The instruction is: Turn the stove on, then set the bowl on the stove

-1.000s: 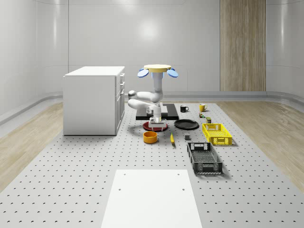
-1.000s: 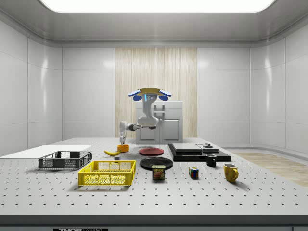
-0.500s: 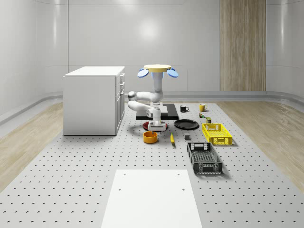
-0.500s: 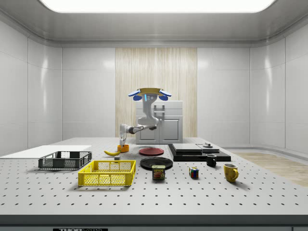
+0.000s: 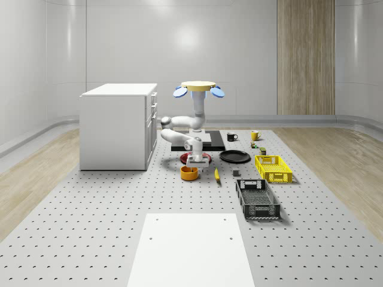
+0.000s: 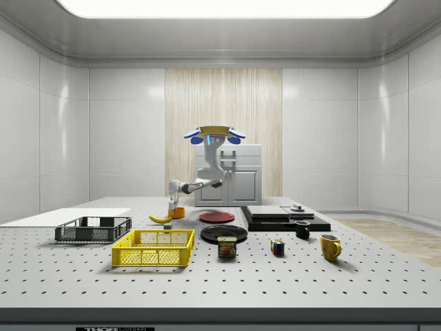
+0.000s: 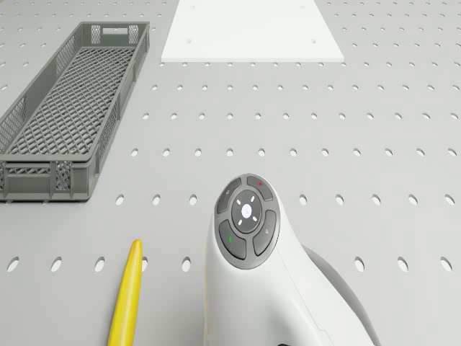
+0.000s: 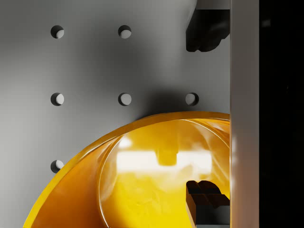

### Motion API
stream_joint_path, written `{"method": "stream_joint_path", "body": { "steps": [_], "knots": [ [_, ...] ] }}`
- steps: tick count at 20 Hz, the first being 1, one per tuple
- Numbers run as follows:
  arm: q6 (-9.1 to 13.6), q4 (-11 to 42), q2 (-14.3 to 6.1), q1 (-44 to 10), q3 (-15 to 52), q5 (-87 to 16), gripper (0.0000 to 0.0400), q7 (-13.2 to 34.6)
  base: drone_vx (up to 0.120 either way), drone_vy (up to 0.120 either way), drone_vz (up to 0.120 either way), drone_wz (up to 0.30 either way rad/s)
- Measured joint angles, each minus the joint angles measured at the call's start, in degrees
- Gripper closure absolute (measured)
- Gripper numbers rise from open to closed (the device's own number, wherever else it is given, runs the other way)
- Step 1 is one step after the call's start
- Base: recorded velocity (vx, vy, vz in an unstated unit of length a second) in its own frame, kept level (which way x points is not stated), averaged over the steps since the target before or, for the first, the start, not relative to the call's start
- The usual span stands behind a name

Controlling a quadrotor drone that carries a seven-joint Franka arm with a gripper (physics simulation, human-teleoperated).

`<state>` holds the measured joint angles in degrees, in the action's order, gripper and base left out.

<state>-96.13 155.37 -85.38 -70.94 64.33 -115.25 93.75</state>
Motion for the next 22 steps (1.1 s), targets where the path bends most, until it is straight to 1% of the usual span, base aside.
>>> {"method": "stream_joint_path", "body": {
  "steps": [8,16,22],
  "knots": [
    [-0.7,-1.2,0.3,0.1,-1.2,-1.1,0.0000,-1.0,0.000,0.000,0.000,0.000],
    [-0.2,-1.3,1.1,-1.1,-1.6,-1.7,0.0000,0.2,0.000,0.000,0.000,0.000],
    [-0.1,-1.3,1.2,-1.0,-1.6,-1.8,0.0000,0.1,0.000,0.000,0.000,0.000]
  ]
}}
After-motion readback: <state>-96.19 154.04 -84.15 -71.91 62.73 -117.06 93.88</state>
